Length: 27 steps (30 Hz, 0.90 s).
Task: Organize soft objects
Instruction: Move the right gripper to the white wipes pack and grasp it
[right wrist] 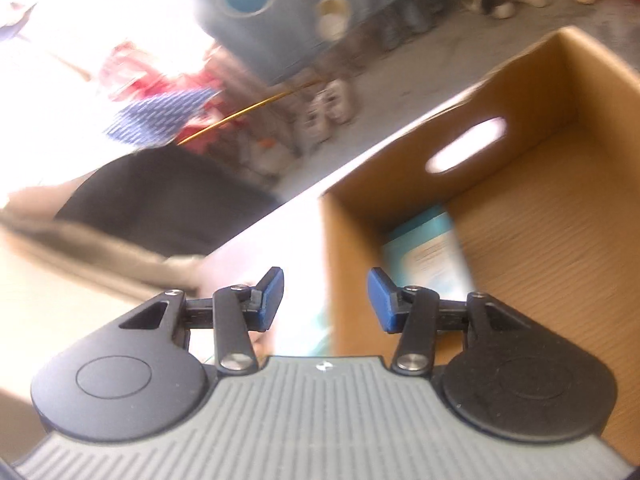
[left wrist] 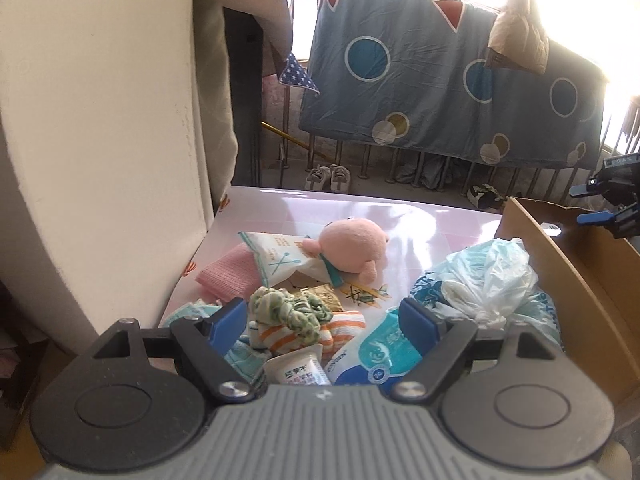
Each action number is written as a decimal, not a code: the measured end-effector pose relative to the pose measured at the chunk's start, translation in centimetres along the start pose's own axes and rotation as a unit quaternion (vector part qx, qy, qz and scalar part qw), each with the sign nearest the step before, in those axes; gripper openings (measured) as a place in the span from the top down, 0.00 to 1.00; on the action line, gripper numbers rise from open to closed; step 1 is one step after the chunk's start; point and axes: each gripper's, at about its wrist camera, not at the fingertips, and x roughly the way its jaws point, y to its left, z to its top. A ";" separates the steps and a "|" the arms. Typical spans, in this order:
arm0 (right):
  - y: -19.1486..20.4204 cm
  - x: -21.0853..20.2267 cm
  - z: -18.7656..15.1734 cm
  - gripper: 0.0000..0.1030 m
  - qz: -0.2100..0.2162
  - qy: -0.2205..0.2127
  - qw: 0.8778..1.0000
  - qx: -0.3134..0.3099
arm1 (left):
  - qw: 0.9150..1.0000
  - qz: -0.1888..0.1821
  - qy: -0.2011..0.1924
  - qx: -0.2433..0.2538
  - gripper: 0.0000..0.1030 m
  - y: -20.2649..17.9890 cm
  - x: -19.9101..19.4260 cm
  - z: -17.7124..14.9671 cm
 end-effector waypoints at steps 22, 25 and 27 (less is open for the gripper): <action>17.7 21.9 -13.2 0.55 0.086 0.178 0.979 0.054 | 0.996 0.044 0.030 -0.073 0.49 7.3 8.9 4.5; 16.6 25.3 -13.8 0.54 0.072 0.175 0.978 0.087 | 0.993 0.029 0.068 -0.089 0.56 7.9 12.7 5.8; 16.0 26.9 -14.1 0.54 0.066 0.174 0.977 0.107 | 0.991 0.023 0.089 -0.099 0.58 8.2 15.0 6.2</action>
